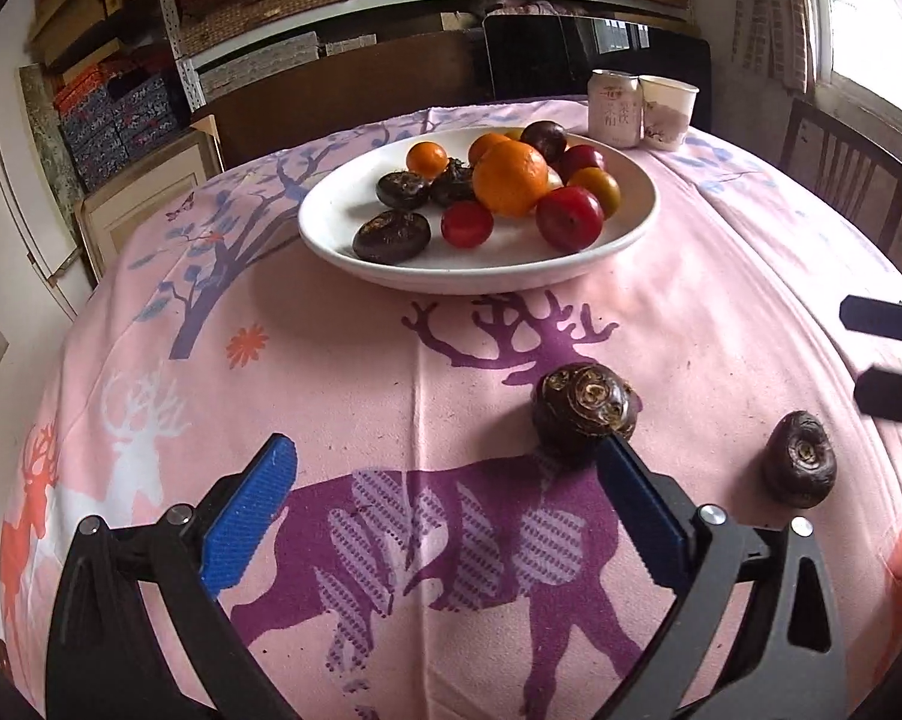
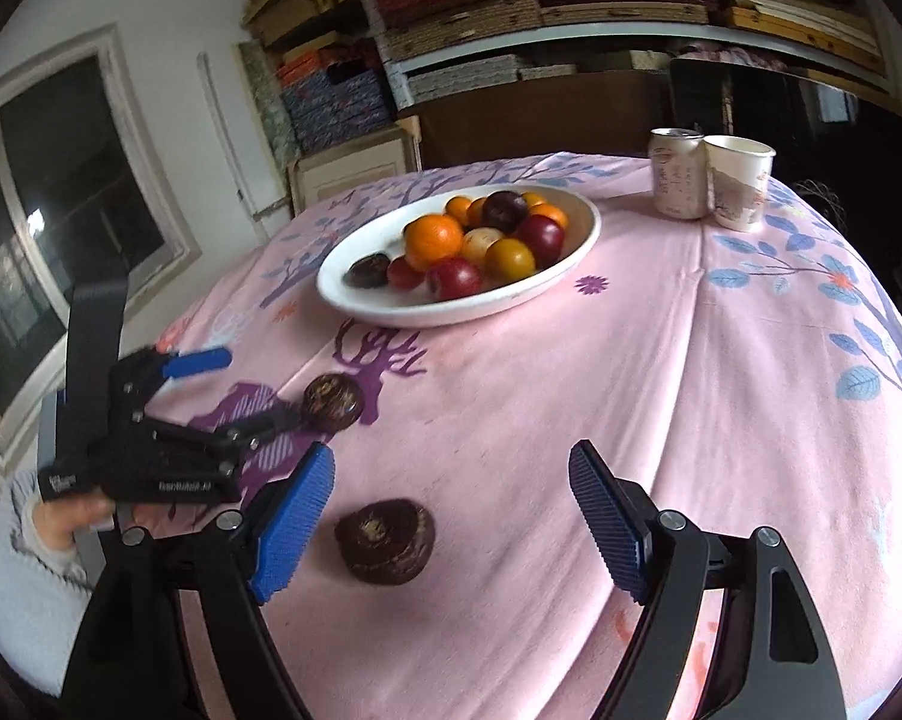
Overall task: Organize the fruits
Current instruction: 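Grasp a dark brown fruit with the right tool while the left tool grasps the last one, then place the dark brown fruit on the plate with the right tool while the left tool places its fruit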
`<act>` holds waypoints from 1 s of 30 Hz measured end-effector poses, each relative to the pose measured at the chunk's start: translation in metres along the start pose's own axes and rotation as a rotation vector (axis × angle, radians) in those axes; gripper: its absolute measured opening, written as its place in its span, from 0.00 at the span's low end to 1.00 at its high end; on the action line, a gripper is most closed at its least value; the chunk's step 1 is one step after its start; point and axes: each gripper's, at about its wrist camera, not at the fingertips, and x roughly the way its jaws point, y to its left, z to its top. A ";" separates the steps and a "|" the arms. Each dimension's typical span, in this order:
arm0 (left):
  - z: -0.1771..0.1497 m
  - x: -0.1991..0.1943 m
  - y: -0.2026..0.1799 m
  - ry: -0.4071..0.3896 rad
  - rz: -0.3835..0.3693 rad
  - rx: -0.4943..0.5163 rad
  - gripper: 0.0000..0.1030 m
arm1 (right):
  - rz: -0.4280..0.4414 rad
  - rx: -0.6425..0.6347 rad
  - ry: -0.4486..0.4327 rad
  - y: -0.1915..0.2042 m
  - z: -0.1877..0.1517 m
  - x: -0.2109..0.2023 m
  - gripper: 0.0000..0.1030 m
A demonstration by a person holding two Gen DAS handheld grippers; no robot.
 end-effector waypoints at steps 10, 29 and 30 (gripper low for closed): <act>0.000 0.002 -0.010 0.005 -0.006 0.024 0.95 | -0.006 -0.177 0.100 0.037 -0.010 0.012 0.76; 0.015 0.028 -0.038 0.075 -0.220 0.068 0.41 | -0.003 0.047 0.078 -0.008 -0.001 0.010 0.45; 0.015 0.027 -0.035 0.070 -0.235 0.054 0.41 | -0.003 0.052 0.078 -0.009 -0.001 0.010 0.45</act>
